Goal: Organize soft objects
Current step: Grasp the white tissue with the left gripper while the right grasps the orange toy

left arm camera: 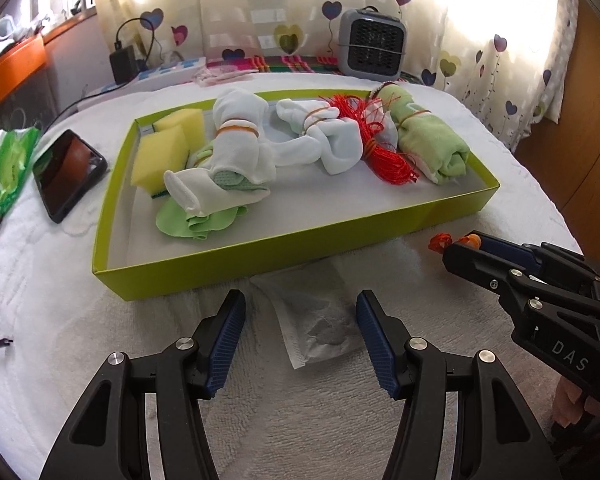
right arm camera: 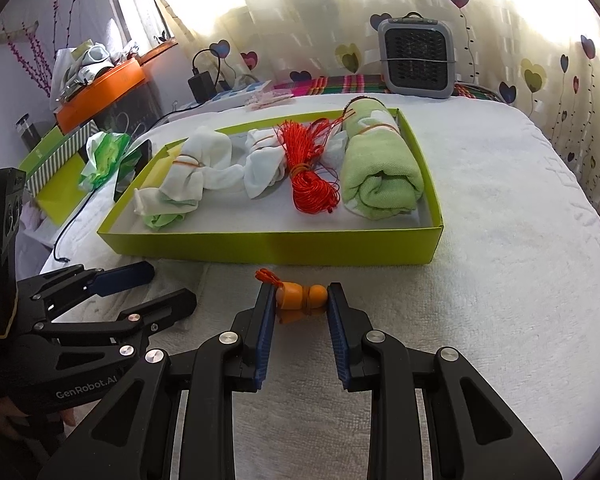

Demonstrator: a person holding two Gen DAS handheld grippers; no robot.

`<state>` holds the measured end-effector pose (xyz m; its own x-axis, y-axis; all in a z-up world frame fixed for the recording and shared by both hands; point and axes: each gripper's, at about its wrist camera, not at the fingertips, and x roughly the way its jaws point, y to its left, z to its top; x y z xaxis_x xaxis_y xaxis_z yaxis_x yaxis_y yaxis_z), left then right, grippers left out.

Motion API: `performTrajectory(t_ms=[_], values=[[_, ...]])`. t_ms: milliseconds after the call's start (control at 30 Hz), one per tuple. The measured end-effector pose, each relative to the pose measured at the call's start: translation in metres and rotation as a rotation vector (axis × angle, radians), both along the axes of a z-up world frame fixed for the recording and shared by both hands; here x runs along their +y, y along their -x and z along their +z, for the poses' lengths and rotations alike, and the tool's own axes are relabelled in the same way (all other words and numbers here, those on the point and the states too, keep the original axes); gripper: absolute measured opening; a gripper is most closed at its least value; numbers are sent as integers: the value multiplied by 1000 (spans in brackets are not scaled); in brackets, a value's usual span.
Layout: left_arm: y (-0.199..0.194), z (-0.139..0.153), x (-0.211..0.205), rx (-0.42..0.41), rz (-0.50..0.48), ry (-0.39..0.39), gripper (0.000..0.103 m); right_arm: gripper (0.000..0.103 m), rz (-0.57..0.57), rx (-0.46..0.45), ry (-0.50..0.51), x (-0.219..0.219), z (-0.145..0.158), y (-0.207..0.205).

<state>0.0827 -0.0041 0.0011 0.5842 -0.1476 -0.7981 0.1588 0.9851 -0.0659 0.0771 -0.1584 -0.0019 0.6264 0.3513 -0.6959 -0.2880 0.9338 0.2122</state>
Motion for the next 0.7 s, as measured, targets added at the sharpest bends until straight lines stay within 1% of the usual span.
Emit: performTrajectory(t_ms=[67,133,167,200,267,433,567,700], values=[[1,0,0,-3,8,-11,48,27,-1,2,-3,0,0,0],[1,1,3,-3,15,-11,43,27,0,2,-4,0,-1,0],[0,1,4,-4,18,-9,38,27,2,2,-4,0,-1,0],[1,1,6,-4,20,2,36,27,3,2,-4,0,-1,0],[1,1,9,-5,21,15,28,27,3,3,-3,0,-1,0],[5,2,16,-11,30,47,22,27,1,3,-1,0,-1,0],[8,1,19,-16,33,70,21,27,2,2,3,1,-1,1],[11,1,21,-17,31,75,21,27,11,2,8,2,-1,3]])
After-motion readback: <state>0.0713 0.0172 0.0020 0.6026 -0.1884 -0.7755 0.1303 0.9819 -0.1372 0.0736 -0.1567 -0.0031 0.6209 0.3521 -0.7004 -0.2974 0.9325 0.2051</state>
